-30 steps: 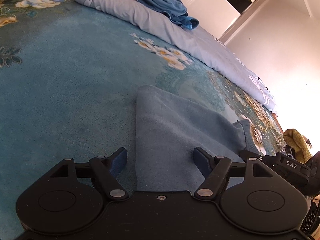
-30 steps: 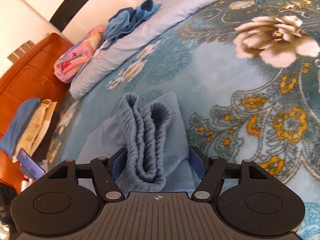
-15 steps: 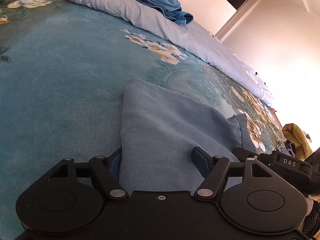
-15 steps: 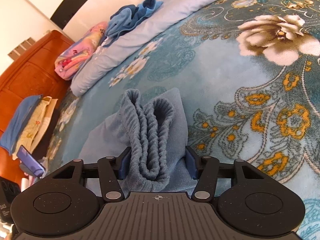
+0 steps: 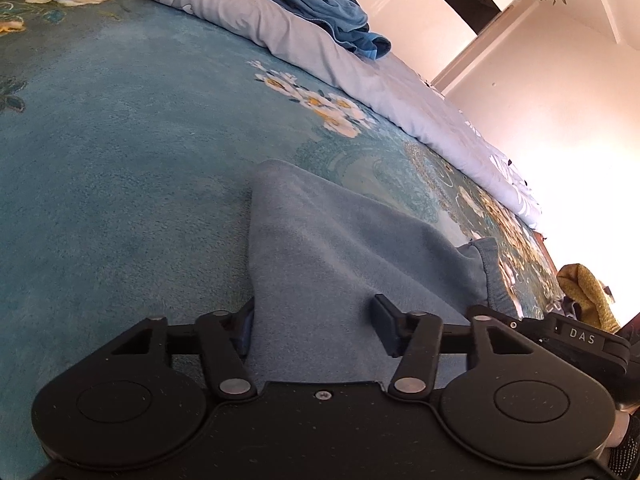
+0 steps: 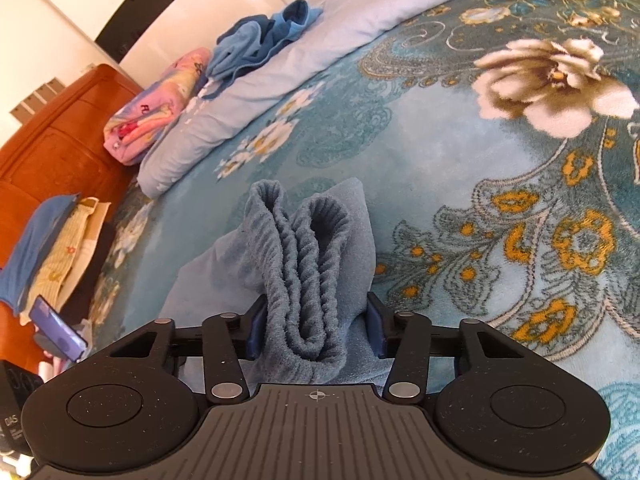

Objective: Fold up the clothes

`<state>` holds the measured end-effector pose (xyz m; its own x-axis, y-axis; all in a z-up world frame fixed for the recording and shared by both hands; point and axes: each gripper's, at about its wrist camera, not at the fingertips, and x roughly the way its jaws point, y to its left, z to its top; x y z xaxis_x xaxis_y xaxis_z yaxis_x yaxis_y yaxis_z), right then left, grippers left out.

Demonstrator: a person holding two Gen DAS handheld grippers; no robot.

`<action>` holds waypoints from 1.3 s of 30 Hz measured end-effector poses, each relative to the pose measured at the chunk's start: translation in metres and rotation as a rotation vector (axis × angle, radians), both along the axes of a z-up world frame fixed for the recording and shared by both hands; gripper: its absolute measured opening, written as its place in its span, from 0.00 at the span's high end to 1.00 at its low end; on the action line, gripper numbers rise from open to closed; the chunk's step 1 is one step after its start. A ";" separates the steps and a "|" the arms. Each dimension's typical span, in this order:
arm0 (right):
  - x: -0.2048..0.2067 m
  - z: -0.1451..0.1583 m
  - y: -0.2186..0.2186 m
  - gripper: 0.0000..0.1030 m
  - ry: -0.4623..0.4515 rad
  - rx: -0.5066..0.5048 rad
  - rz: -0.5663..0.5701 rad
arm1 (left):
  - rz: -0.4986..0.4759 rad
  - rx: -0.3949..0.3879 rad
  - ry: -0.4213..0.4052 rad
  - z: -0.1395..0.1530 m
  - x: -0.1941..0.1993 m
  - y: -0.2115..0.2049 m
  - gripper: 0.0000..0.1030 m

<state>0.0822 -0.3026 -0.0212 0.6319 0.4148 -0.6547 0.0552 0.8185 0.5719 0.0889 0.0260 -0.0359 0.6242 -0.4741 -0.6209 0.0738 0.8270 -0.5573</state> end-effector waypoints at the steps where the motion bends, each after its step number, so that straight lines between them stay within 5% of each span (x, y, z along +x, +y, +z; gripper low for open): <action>1: 0.000 0.002 0.001 0.59 -0.005 -0.006 0.006 | 0.004 -0.001 0.002 0.000 0.000 0.001 0.54; 24: 0.020 -0.021 -0.013 0.50 0.009 0.116 0.065 | -0.058 -0.002 0.004 -0.006 0.019 -0.006 0.45; 27: 0.016 -0.017 -0.010 0.56 0.001 0.101 0.056 | -0.047 0.017 -0.004 -0.004 0.016 -0.007 0.50; 32: 0.008 -0.009 -0.009 0.64 -0.012 0.091 0.038 | -0.039 0.028 -0.043 0.006 0.007 -0.007 0.75; 39: -0.012 0.012 -0.012 0.67 -0.055 0.089 0.018 | -0.088 0.058 -0.104 0.026 -0.010 -0.016 0.80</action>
